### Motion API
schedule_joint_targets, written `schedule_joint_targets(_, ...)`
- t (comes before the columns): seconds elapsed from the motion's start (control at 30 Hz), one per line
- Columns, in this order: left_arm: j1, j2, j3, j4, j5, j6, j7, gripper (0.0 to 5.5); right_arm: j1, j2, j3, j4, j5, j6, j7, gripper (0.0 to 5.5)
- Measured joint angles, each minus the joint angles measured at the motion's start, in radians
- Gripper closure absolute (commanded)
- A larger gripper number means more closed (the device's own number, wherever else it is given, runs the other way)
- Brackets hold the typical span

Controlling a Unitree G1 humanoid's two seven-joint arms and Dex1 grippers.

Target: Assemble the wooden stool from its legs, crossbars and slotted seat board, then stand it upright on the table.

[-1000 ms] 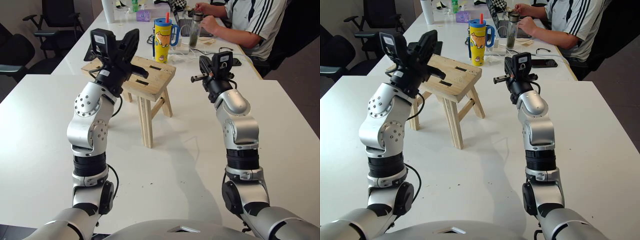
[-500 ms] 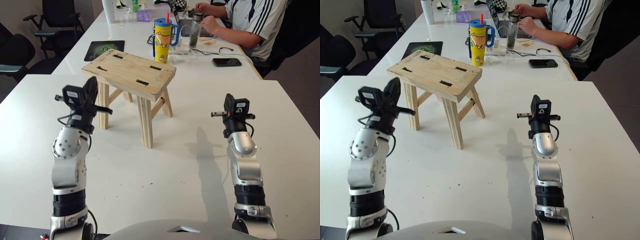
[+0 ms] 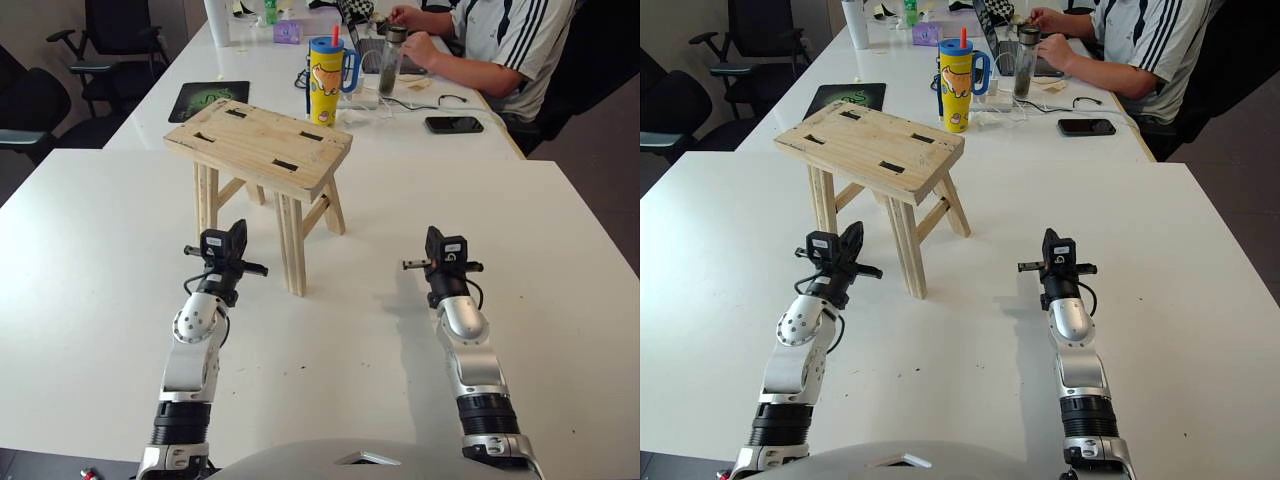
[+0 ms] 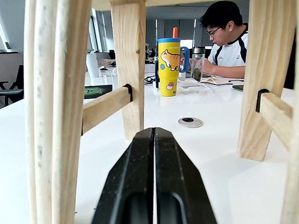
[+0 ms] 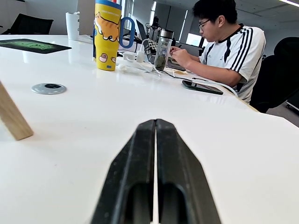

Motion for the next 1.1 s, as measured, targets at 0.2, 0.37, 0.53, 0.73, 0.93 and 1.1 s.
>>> schedule_joint_targets(0.2,-0.001,-0.014,-0.012,0.031,0.007,-0.039,0.021,5.5,-0.042,-0.003,0.003,0.062,0.007,-0.01,0.024,5.47)
schedule_joint_targets(0.37,-0.001,-0.019,-0.024,0.037,0.013,-0.049,0.026,5.5,-0.056,-0.021,-0.007,0.106,0.007,-0.027,0.035,5.47)
schedule_joint_targets(0.53,-0.002,-0.02,-0.032,0.047,0.022,-0.059,0.028,5.5,-0.069,-0.022,-0.007,0.131,0.007,-0.039,0.043,5.47)
schedule_joint_targets(0.73,-0.012,-0.023,-0.033,0.085,0.023,-0.074,0.028,5.5,-0.093,-0.026,-0.007,0.176,0.005,-0.065,0.043,5.47)
schedule_joint_targets(0.93,-0.049,-0.027,-0.031,0.142,0.023,-0.107,0.034,5.5,-0.116,-0.036,-0.007,0.243,0.005,-0.098,0.047,5.47)
schedule_joint_targets(1.1,-0.054,-0.032,-0.023,0.175,0.018,-0.122,0.034,5.5,-0.136,-0.036,-0.013,0.284,0.008,-0.115,0.045,5.47)
